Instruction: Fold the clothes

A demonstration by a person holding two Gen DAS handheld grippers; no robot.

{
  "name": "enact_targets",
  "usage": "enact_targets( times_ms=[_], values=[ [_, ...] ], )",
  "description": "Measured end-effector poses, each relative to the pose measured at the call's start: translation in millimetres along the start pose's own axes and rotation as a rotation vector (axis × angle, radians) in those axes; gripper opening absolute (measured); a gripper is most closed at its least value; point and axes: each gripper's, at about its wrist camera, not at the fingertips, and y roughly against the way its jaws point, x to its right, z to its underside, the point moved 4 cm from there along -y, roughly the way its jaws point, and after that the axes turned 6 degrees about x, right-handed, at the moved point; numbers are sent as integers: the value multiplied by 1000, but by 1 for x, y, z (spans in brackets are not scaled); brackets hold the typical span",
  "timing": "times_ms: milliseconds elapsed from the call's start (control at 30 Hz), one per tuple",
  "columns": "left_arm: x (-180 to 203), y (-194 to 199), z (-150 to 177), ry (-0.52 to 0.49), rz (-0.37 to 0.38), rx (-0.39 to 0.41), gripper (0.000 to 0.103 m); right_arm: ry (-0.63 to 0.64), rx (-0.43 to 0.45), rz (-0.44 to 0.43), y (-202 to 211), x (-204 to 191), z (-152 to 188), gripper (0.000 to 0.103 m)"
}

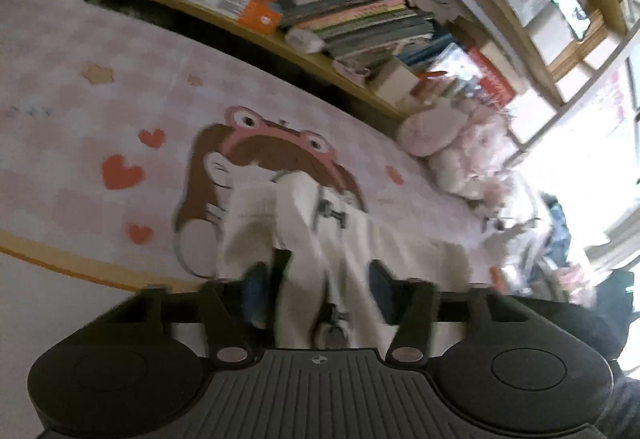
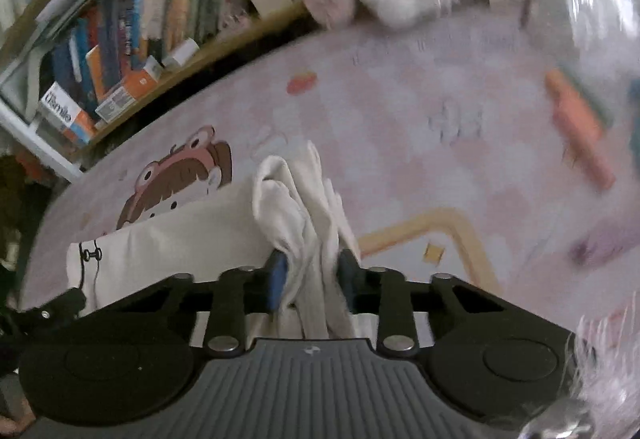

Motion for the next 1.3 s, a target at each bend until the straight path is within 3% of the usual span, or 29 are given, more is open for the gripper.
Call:
enact_targets(
  times_ms=[33,167,200,267,300,433,567,633,733,833,900,967,1167,1300],
  values=[
    [4,3,-3,23,6,0,3,-4,-2,-5,0,1,0,23],
    [13,17,-11,115,68,59,3,-17,-11,-24,-2,5,0,21],
    [6,13,-11,147,56,49,3,-18,-13,-28,-3,5,-1,21],
    [-32,-6,-4,315,0,-28,3,-20,-17,-35,-4,5,-1,22],
    [-39,-9,-4,349,17,-40,3,-18,-19,-37,-5,5,-2,22],
    [-25,-6,-10,202,34,-40,11,0,-30,-39,-4,5,-3,24],
    [-12,-9,-16,90,17,-44,20,73,-29,-61,0,-4,-8,42],
    [-6,-12,-20,41,37,-39,31,147,2,-49,4,-13,-13,43],
    [-1,-15,-22,-20,17,-38,32,264,51,-13,4,-25,-22,44],
    [-7,-18,-26,14,-11,-31,32,301,73,-4,-3,-29,-30,39],
    [-13,-17,-27,44,-22,-21,32,283,68,-3,-9,-26,-34,33],
    [-17,-15,-29,65,-31,-11,32,238,25,-15,-17,-21,-33,20],
    [-18,-18,-33,104,-44,3,32,-41,-30,-109,-28,10,-34,17],
    [-13,-26,-35,128,-39,0,26,-148,-45,-153,-29,20,-34,17]
  ],
)
